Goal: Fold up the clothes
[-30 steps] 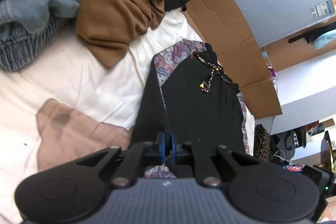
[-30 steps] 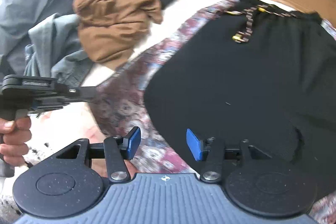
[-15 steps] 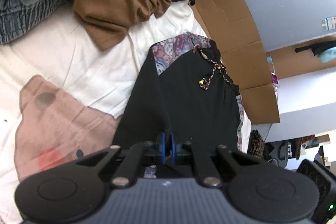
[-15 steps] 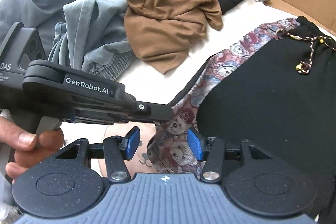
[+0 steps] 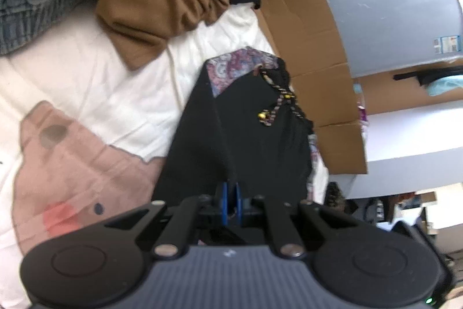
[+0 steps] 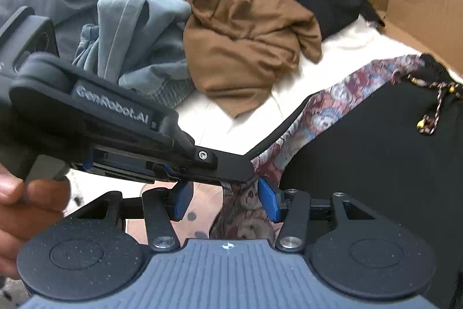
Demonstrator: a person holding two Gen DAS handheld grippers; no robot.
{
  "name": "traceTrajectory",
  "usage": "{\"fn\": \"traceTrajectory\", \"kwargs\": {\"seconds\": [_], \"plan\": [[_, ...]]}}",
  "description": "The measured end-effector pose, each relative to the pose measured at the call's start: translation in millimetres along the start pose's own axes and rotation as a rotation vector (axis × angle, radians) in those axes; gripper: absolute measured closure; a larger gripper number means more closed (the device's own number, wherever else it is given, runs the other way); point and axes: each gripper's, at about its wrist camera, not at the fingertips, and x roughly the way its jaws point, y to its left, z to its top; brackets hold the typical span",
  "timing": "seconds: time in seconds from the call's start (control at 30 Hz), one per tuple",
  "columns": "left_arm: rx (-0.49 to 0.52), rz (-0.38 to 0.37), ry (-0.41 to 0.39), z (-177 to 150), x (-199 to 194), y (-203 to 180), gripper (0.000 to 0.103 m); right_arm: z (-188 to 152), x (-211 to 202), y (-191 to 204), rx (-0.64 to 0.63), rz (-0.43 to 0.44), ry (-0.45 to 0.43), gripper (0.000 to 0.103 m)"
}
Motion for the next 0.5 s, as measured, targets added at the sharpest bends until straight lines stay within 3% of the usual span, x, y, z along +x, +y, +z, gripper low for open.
{"fn": "traceTrajectory", "kwargs": {"seconds": [0.23,0.3,0.37,0.5], "plan": [[-0.014,-0.06,0.021,7.6,0.3,-9.0,0.097,4.6,3.9,0.7,0.032,-0.069,-0.053,0.05],[-0.01,-0.079,0.04,9.2,2.2,-12.3,0.096,3.6,5.1,-1.6,0.048,-0.103,-0.054,0.063],[0.005,-0.09,0.047,9.0,3.7,-17.6,0.097,0.6,5.3,-7.7,0.086,-0.127,-0.047,0.095],[0.031,-0.137,0.055,10.4,1.7,-27.4,0.092,-8.7,-7.1,-24.0,0.167,-0.16,-0.071,0.1]]}}
